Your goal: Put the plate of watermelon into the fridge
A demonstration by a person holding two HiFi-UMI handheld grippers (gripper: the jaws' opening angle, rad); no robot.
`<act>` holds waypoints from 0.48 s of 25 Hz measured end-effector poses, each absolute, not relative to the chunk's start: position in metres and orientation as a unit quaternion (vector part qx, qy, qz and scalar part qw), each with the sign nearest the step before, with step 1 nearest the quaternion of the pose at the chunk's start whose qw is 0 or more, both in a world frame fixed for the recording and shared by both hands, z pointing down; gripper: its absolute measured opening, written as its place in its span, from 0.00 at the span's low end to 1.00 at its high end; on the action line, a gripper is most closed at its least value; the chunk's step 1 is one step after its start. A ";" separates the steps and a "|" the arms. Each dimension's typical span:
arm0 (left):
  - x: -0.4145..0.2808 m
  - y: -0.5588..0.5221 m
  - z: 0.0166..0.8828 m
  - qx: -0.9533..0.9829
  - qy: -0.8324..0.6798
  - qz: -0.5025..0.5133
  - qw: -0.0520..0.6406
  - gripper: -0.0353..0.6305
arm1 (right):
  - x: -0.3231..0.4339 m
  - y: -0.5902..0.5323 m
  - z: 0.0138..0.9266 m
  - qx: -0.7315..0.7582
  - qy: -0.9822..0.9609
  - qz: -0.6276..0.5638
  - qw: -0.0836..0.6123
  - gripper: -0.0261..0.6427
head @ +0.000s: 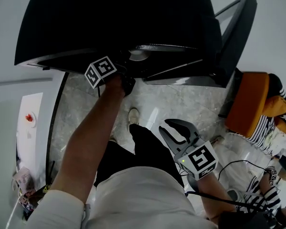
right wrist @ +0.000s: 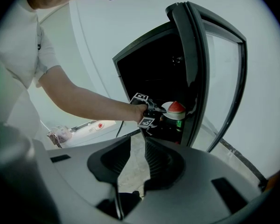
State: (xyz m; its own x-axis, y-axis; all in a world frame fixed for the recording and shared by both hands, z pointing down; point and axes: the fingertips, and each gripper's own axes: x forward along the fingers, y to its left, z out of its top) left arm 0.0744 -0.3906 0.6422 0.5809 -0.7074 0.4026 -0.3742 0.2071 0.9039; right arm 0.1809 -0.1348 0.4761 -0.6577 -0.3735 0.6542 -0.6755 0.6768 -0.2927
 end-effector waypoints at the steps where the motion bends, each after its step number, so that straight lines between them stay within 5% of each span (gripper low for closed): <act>1: 0.074 -0.390 0.642 0.618 -0.443 -0.124 0.637 0.09 | 0.180 -0.133 0.477 0.300 -0.871 0.267 0.284 0.20; 7: 0.069 -0.390 0.638 0.634 -0.477 -0.071 0.605 0.09 | 0.171 -0.130 0.474 0.295 -0.874 0.256 0.290 0.20; 12: 0.049 -0.377 0.637 0.647 -0.512 -0.016 0.564 0.20 | 0.150 -0.116 0.474 0.291 -0.875 0.255 0.292 0.20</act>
